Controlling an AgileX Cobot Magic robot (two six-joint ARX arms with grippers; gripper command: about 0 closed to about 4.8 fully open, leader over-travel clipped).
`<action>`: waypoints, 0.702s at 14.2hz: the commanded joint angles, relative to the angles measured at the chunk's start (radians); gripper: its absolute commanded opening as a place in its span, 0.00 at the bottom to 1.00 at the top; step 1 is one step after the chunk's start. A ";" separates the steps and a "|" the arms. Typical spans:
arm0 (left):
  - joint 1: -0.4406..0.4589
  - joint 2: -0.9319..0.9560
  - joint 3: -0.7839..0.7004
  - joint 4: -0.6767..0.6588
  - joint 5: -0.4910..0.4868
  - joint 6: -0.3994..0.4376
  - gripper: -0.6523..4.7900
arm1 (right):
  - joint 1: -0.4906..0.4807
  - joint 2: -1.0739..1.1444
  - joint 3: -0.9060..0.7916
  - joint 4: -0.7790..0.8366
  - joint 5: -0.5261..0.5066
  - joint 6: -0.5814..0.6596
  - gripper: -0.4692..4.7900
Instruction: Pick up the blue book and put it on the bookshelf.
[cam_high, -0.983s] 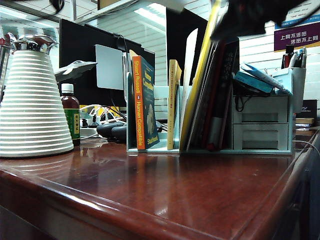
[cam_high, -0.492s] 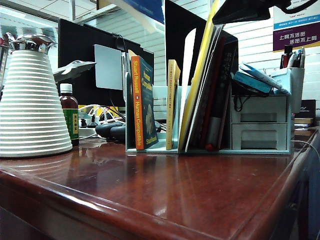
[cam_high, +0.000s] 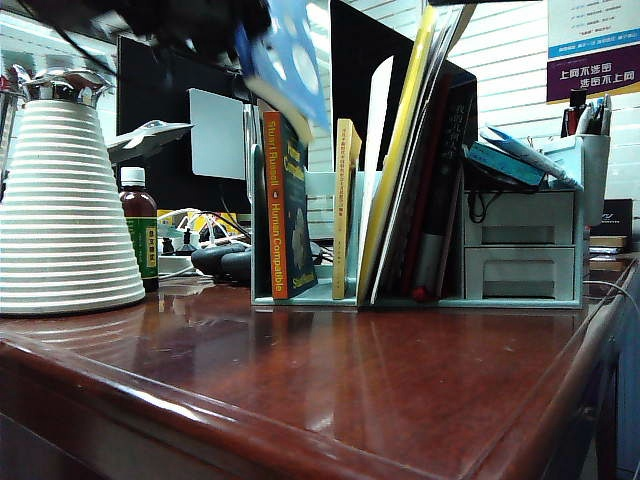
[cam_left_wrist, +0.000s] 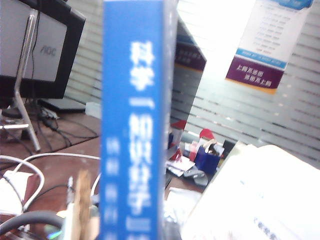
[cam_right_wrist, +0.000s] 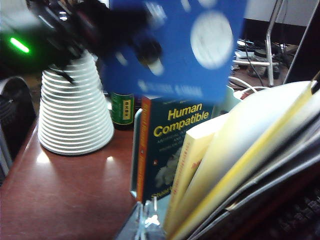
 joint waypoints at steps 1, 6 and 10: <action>-0.011 0.032 0.052 0.085 0.000 0.010 0.11 | 0.001 -0.008 0.003 0.018 -0.027 0.005 0.09; -0.071 0.059 0.134 0.067 -0.056 0.160 0.11 | 0.001 -0.008 0.003 0.021 -0.028 0.005 0.09; -0.085 0.064 0.199 -0.044 -0.083 0.211 0.11 | 0.001 -0.008 0.003 0.028 -0.029 0.006 0.09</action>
